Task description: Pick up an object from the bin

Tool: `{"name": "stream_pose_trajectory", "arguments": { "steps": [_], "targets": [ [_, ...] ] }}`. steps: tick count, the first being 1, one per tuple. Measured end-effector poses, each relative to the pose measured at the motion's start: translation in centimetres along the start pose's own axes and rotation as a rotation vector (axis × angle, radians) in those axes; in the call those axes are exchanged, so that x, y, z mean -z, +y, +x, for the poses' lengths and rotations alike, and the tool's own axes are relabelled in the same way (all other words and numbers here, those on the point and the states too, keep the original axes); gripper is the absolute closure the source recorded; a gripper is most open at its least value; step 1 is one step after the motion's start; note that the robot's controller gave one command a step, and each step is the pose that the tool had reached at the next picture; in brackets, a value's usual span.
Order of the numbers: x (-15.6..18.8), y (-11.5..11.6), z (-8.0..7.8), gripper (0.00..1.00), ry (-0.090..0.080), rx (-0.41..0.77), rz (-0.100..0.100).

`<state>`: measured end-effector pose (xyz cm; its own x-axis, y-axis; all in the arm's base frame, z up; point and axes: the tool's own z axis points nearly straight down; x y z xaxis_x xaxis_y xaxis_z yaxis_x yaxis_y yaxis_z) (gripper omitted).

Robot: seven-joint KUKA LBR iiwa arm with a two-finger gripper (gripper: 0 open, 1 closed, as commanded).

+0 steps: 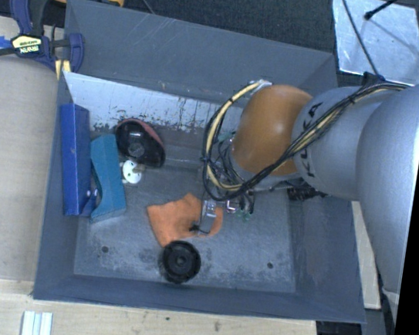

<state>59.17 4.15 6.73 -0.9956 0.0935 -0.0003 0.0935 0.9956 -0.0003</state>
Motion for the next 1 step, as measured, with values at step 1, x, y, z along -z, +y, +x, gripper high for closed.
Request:
{"name": "stream_pose_trajectory", "arguments": {
  "steps": [1],
  "targets": [
    [0.42, 0.42, 0.98, 1.0, -0.004, -0.265, -0.001]
  ]
}}
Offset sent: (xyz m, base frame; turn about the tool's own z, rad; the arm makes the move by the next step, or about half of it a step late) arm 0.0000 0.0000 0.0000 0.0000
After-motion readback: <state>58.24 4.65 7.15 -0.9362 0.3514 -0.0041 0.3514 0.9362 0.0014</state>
